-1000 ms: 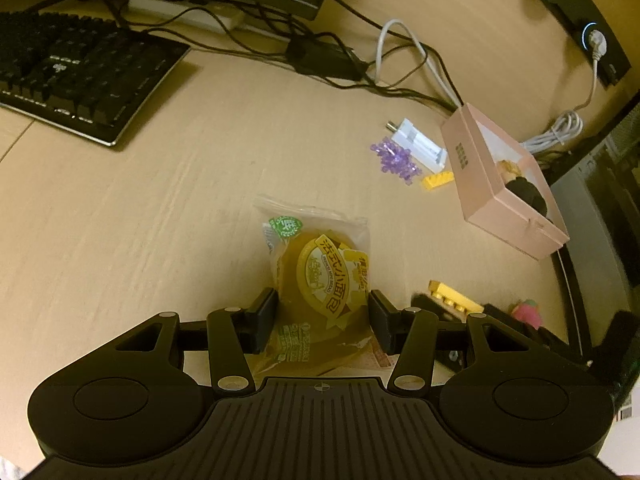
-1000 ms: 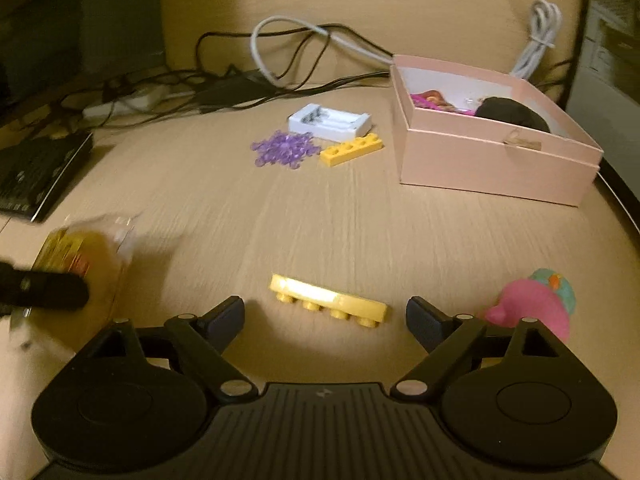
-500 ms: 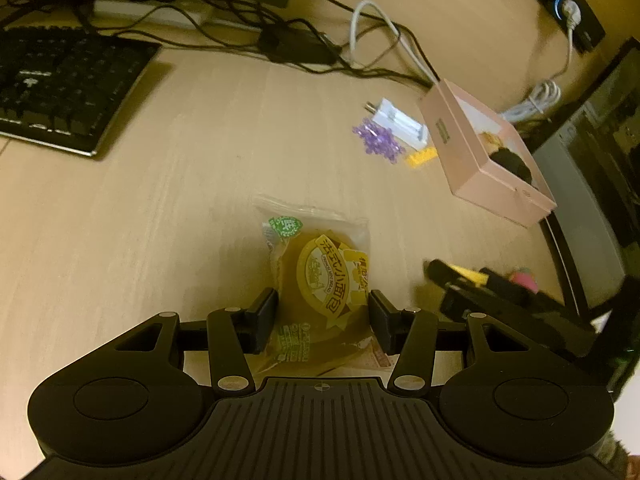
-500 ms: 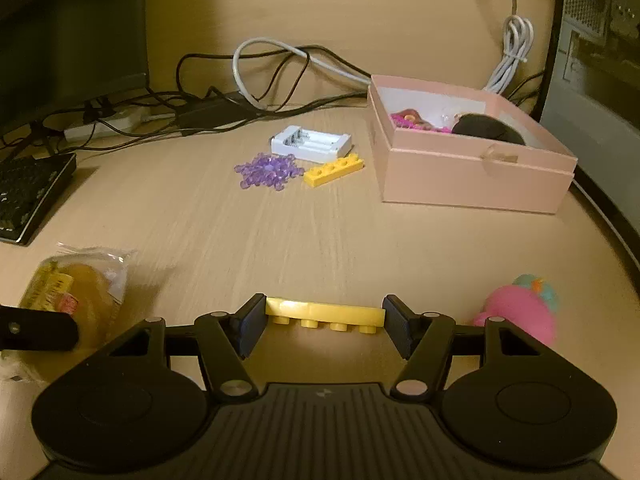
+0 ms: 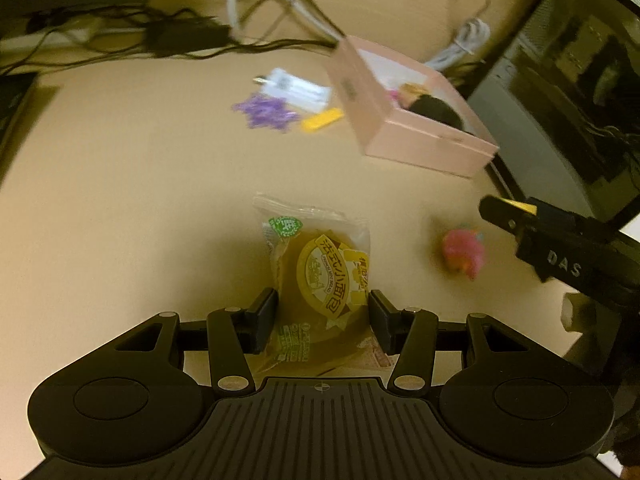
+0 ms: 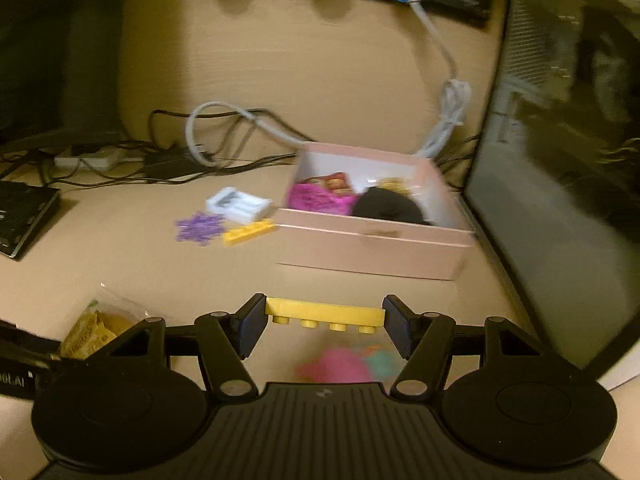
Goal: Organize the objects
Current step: 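Drop the bread packet into the pink box with the left tool while the right tool drops the brick in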
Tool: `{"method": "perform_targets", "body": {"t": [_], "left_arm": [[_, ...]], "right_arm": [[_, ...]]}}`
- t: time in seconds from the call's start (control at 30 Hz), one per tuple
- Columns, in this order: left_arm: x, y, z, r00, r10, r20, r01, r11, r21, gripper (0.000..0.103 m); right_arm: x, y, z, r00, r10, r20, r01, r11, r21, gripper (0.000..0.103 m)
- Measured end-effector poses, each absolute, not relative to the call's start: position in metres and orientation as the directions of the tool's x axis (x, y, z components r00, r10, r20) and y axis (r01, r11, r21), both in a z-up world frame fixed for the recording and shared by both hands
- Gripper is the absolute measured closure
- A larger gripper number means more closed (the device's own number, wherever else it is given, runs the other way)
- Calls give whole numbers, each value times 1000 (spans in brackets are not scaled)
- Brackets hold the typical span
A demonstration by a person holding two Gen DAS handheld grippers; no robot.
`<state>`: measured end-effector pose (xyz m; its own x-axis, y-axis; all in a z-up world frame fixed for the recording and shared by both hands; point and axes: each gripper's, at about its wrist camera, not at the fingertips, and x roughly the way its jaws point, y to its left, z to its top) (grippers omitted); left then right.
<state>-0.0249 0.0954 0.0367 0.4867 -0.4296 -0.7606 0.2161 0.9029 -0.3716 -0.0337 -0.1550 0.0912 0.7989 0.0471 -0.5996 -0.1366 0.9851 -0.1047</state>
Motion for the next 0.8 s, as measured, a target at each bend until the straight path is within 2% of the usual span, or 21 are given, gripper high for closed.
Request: {"method": "perform_targets", "body": {"t": [0.33, 0.5, 0.67, 0.73, 0.8], "left_arm": [[28, 25, 77, 564, -462, -684, 293, 887, -358, 49], [81, -15, 100, 621, -464, -632, 333, 886, -324, 49], [148, -56, 98, 669, -436, -602, 316, 900, -300, 48], [174, -68, 90, 677, -410, -611, 292, 912, -289, 48], [205, -86, 70, 614, -345, -710, 277, 937, -215, 47]], "right_arm": [[-42, -237, 92, 793, 26, -609, -98, 992, -85, 40], [-41, -259, 80, 787, 44, -615, -85, 996, -38, 40], [-36, -271, 73, 778, 67, -625, -79, 997, 9, 40], [-34, -273, 74, 783, 73, -618, -88, 996, 7, 40], [-31, -275, 74, 781, 84, -619, -94, 995, 17, 40]]}}
